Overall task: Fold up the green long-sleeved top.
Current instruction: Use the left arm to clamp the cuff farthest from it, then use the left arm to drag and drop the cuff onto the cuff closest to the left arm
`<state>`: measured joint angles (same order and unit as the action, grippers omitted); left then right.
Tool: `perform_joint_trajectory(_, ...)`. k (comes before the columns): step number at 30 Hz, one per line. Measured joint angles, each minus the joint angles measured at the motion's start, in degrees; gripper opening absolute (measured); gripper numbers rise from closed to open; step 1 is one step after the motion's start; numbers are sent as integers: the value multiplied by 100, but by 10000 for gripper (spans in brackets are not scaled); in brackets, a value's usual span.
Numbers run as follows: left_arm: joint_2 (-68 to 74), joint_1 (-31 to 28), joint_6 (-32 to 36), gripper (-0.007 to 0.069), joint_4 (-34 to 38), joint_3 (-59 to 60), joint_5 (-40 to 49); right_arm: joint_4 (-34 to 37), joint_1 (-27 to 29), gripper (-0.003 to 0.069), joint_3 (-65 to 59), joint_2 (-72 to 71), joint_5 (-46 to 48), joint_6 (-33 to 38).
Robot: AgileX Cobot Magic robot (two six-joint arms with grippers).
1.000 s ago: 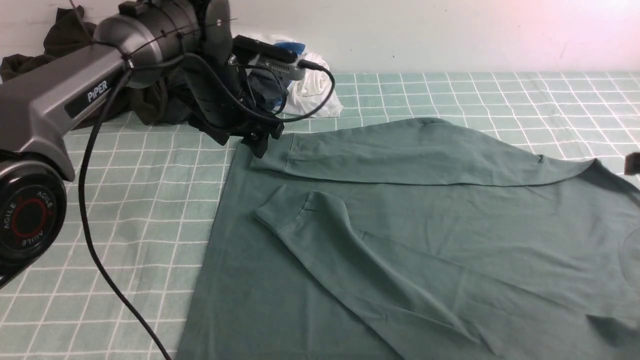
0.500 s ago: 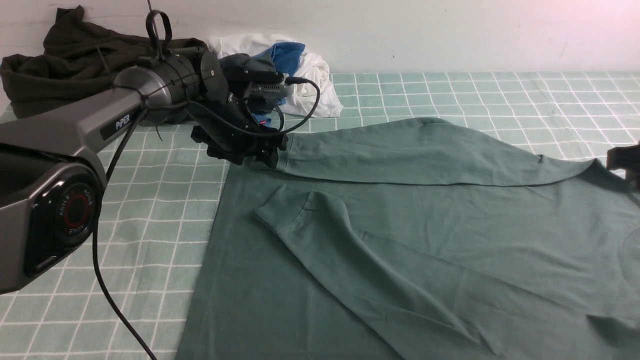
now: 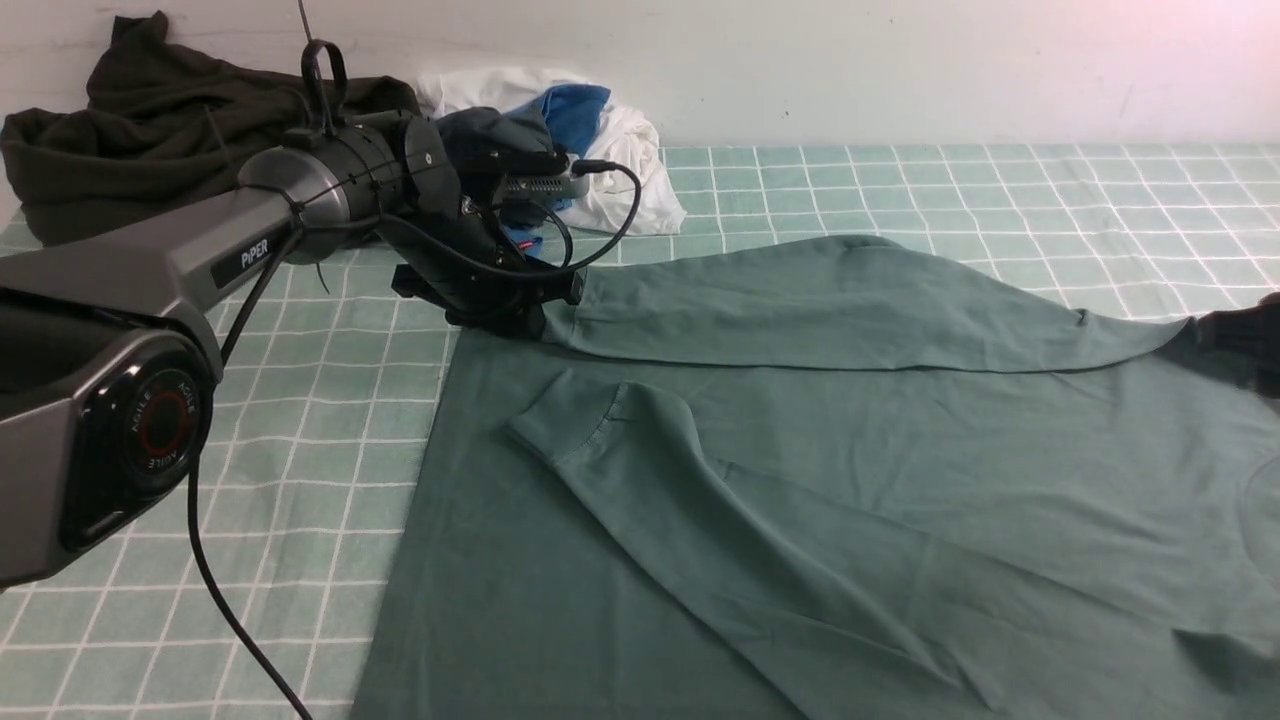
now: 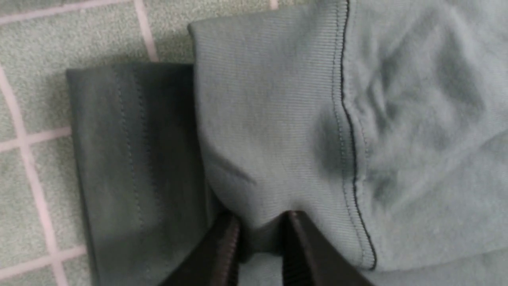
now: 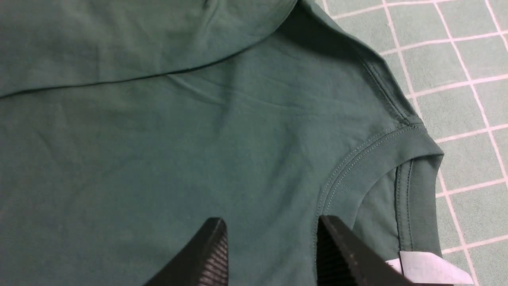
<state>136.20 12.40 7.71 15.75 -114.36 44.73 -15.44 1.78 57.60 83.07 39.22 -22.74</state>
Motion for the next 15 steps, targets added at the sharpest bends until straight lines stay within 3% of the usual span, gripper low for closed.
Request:
perform_joint_trajectory(5,-35,6,266,22,10,0,114,0,0,300,0,0,0,13)
perform_joint_trajectory(15,-1175,218,441,17,340,0,1232,-127,0,300,8,0,-19,42)
